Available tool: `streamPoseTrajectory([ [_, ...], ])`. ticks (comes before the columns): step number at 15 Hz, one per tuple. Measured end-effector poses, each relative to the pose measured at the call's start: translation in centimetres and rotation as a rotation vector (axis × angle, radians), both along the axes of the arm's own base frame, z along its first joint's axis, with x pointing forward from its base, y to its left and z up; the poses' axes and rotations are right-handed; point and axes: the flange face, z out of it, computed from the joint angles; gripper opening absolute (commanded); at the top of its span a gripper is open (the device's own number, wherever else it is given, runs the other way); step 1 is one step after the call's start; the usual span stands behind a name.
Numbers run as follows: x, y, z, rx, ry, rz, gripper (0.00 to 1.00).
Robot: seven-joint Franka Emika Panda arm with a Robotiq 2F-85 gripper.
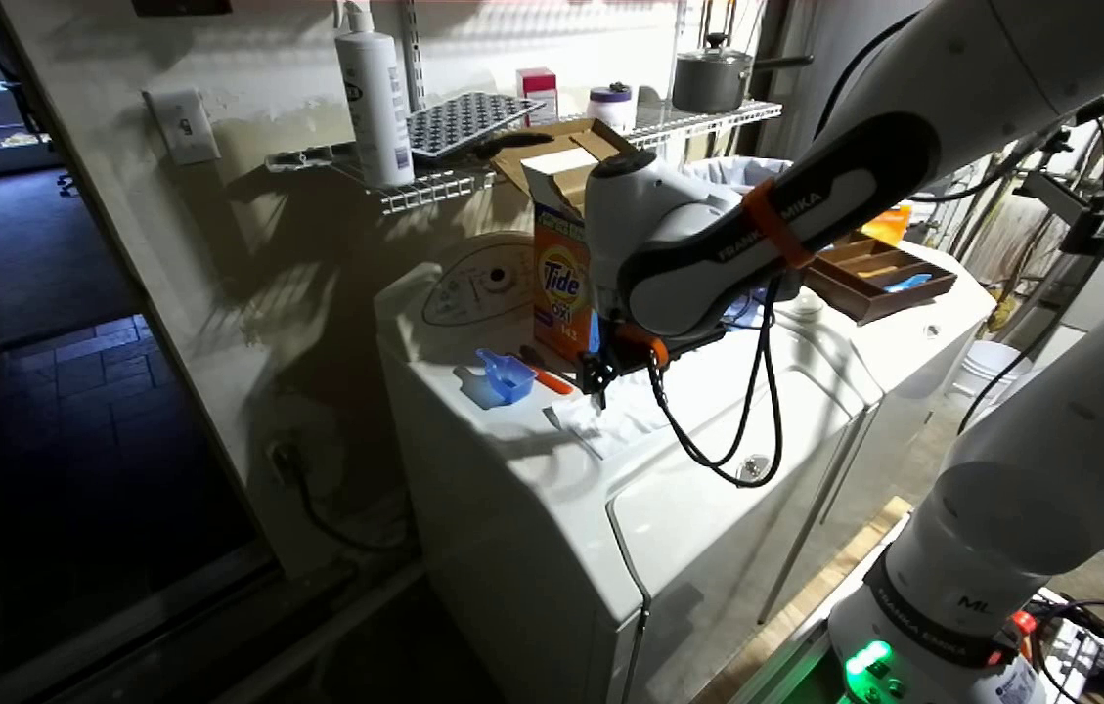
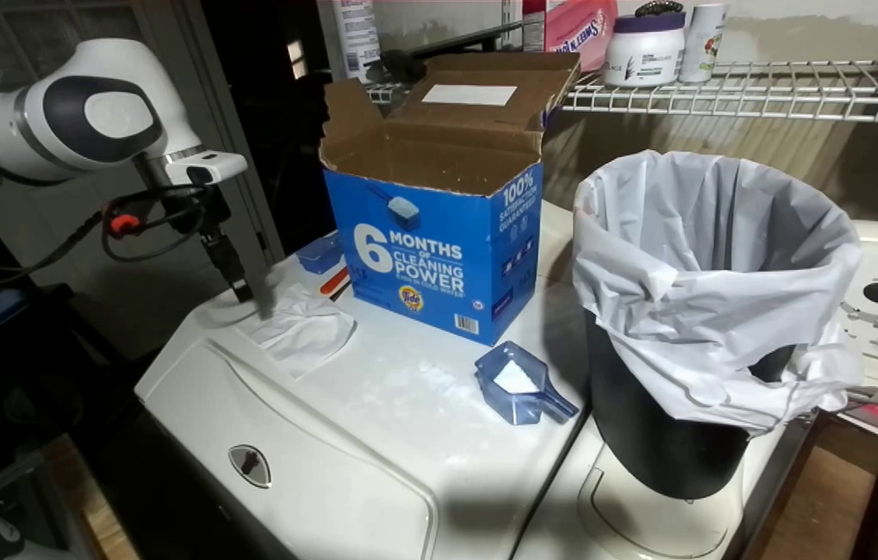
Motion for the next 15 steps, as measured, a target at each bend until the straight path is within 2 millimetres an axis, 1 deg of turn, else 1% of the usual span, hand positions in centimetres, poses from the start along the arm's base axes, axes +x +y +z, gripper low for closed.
streamPoseTrajectory([
  [5,0.6,-2.8,-3.1,0.024,-0.007,-0.07,1.0],
  [8,0.7,-3.4,-4.5,0.03,0.022,-0.087,1.0],
  [11,0.8,-3.5,-4.5,0.033,0.019,-0.092,1.0],
  [15,2.2,-4.4,-3.9,0.083,-0.084,-0.125,1.0],
])
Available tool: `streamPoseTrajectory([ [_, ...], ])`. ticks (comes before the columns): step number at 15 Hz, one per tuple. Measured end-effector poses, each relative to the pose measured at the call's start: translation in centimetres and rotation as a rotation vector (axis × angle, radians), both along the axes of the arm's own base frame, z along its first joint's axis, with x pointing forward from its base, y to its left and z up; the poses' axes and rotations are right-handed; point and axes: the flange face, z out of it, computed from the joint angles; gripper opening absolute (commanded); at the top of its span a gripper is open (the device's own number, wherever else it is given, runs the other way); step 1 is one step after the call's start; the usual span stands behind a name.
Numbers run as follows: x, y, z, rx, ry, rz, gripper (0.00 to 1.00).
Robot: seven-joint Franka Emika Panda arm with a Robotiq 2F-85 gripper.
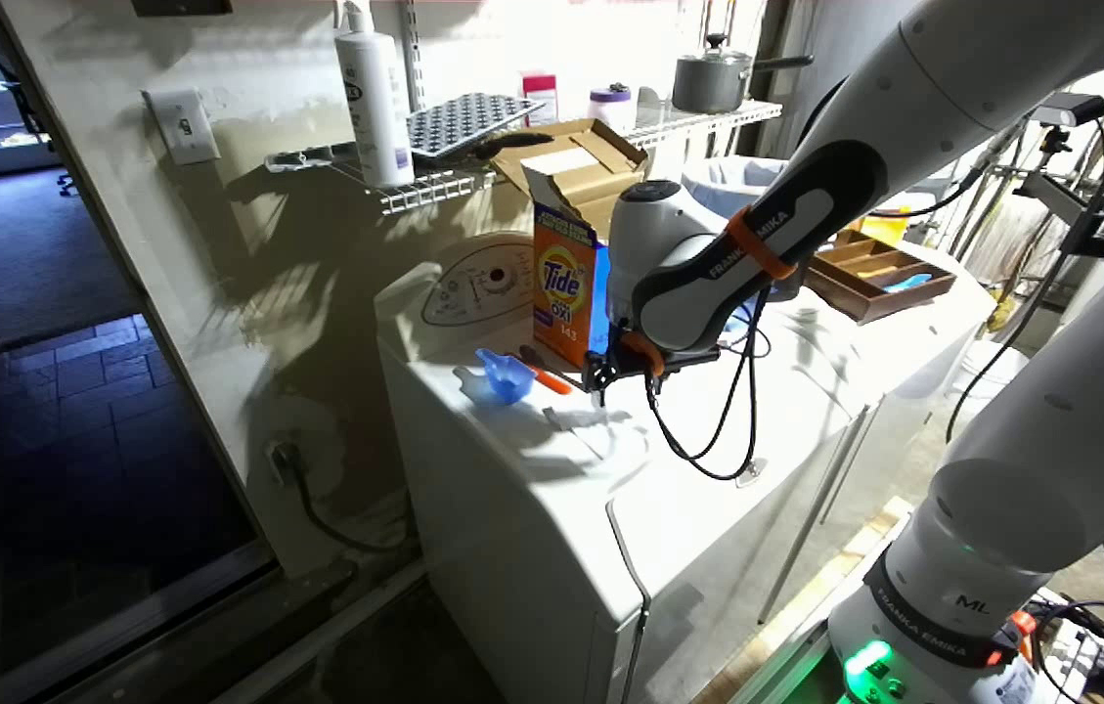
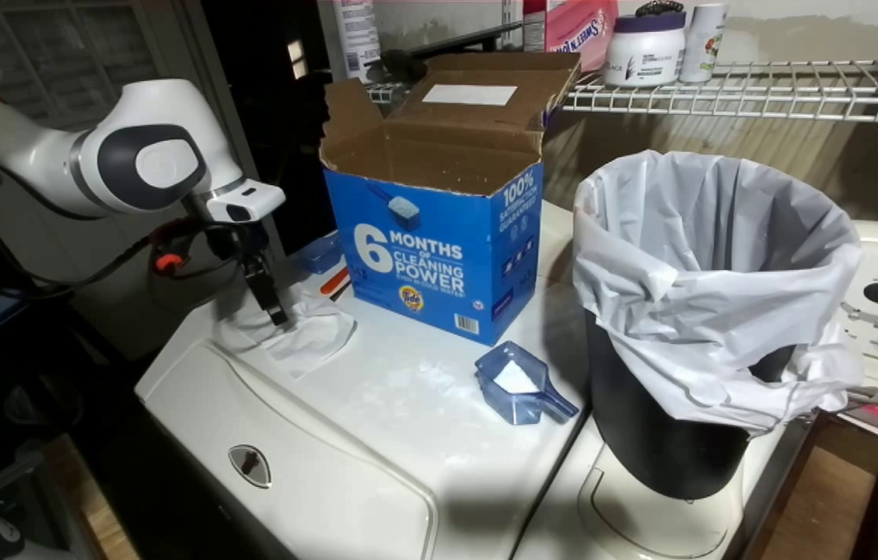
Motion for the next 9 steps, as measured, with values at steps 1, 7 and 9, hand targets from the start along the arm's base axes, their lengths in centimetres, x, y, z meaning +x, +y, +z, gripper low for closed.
streamPoseTrajectory([
  [1,0.4,-0.2,0.1,0.014,-0.029,-0.006,1.0],
  [7,1.5,0.0,-1.1,0.063,-0.102,-0.003,0.74],
  [9,1.6,0.1,-1.7,0.068,-0.101,-0.001,0.65],
])
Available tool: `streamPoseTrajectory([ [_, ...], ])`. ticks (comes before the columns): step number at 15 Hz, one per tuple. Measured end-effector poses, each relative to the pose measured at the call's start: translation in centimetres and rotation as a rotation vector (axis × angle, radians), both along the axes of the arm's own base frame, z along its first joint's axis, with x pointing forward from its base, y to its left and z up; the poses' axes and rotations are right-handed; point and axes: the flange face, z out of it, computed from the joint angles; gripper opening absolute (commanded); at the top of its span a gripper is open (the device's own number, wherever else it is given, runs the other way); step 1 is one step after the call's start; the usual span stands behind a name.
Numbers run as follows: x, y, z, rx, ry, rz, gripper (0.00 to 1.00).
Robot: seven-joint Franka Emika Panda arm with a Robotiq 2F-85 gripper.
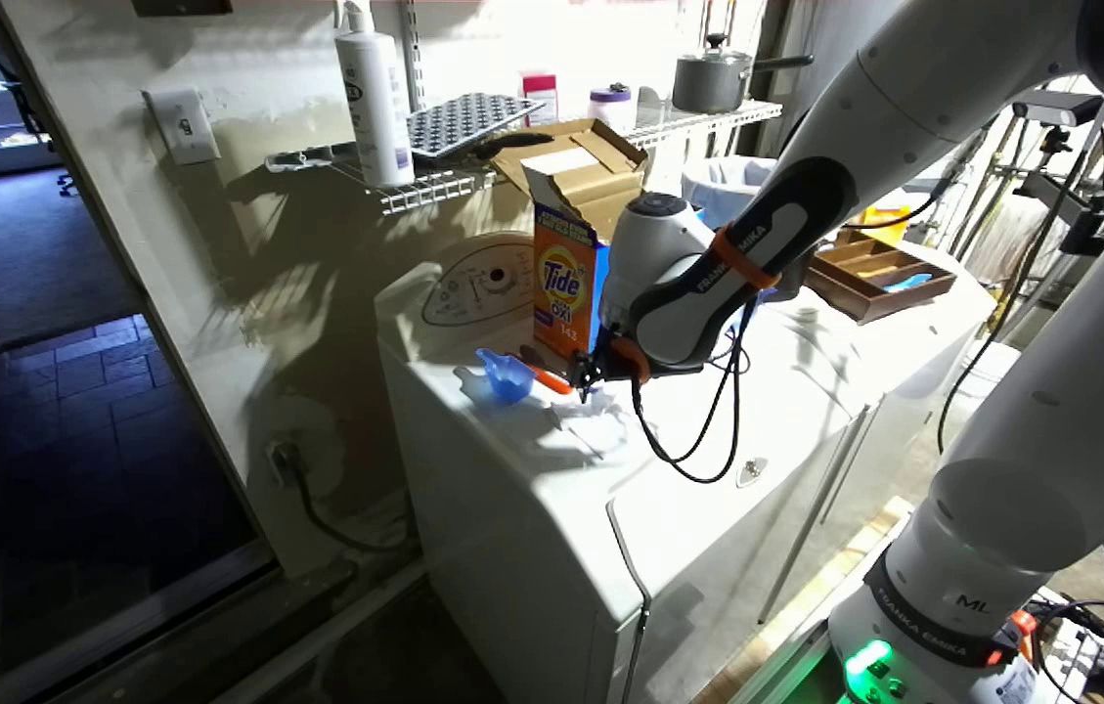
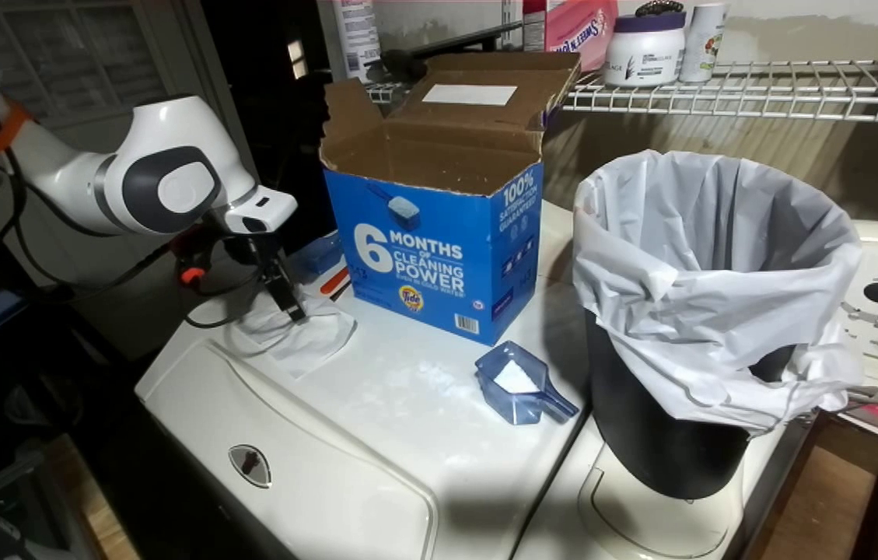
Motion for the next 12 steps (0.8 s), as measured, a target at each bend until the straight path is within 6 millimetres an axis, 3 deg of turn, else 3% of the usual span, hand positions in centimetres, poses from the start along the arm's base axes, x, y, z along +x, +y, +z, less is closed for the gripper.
streamPoseTrajectory([
  [9,0.2,-0.54,-0.47,0.003,0.005,-0.012,0.02],
  [12,0.36,-0.68,-0.39,0.004,0.003,-0.016,0.0],
])
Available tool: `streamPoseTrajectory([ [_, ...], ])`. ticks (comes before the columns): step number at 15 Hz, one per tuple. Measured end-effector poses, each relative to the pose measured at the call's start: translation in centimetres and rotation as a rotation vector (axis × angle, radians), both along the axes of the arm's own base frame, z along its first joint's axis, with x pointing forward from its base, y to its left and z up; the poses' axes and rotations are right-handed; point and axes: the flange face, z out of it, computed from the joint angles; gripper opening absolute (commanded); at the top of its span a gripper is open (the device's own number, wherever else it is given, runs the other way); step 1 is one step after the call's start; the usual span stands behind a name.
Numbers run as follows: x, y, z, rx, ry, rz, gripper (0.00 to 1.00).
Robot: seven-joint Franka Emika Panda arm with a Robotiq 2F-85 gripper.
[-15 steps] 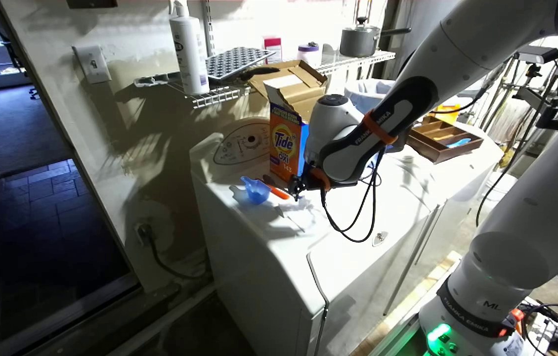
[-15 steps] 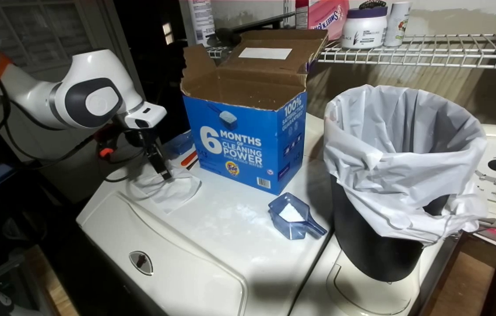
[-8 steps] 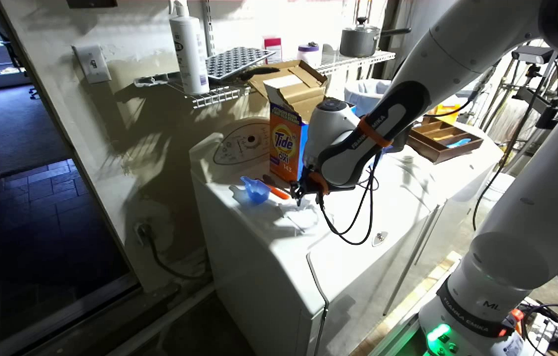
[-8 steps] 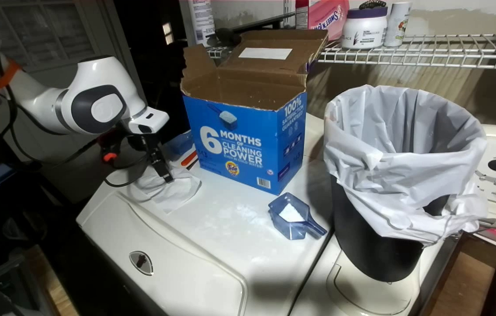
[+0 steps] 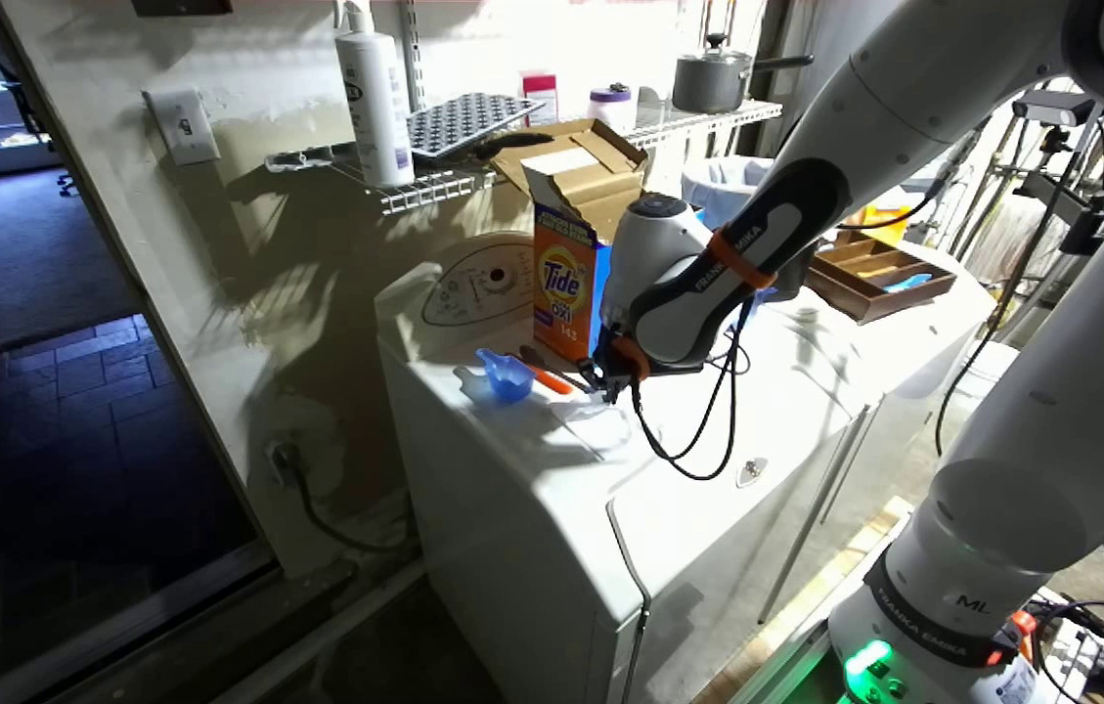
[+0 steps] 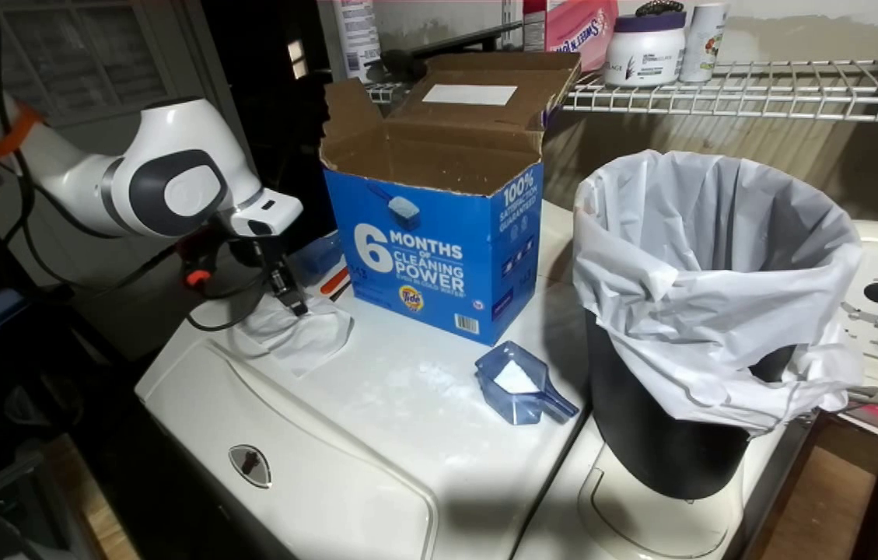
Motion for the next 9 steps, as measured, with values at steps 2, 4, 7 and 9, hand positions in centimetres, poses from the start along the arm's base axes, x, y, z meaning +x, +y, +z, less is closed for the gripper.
streamPoseTrajectory([
  [2,0.1,-0.2,0.0,0.0,0.0,-0.003,0.0],
  [4,0.2,-0.5,0.1,-0.002,-0.002,-0.008,0.0],
  [7,0.3,-1.5,0.4,-0.006,-0.009,-0.047,0.0],
  [9,0.3,-2.6,0.7,-0.012,-0.009,-0.092,0.0],
])
